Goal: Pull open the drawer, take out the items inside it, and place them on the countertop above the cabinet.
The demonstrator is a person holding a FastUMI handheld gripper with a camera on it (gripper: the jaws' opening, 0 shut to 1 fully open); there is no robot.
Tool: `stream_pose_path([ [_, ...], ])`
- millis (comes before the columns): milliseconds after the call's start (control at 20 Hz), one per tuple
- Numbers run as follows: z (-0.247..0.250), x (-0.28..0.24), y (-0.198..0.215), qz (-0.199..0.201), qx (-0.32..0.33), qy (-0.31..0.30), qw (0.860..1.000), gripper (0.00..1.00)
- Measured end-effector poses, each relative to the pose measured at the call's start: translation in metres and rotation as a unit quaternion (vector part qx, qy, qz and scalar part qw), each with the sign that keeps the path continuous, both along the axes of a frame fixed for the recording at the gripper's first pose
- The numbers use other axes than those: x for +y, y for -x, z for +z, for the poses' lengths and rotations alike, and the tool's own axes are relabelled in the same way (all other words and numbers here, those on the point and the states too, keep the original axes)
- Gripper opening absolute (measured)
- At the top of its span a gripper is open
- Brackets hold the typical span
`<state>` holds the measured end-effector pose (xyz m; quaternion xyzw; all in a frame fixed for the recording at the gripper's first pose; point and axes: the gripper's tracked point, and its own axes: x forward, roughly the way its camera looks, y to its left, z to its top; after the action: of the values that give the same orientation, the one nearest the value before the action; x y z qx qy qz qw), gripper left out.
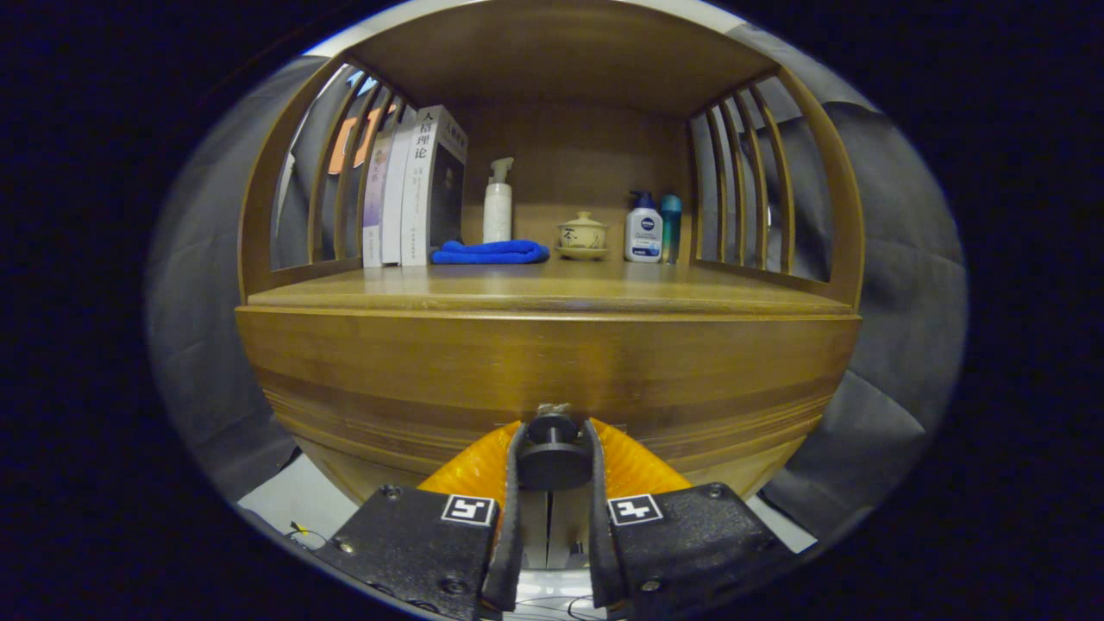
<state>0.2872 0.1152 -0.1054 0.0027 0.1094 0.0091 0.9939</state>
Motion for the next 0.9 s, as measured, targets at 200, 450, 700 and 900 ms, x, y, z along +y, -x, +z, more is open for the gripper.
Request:
stream_pose_path([
  [200,-0.002,0.000,0.021,0.002,0.004,0.004,1.000,0.34],
  [450,-0.005,-0.002,0.054,0.006,0.004,0.011,1.000,0.34],
  [700,-0.009,-0.004,0.087,0.005,0.001,0.008,1.000,0.34],
  [900,-0.012,-0.006,0.110,0.006,-0.005,0.009,1.000,0.34],
])
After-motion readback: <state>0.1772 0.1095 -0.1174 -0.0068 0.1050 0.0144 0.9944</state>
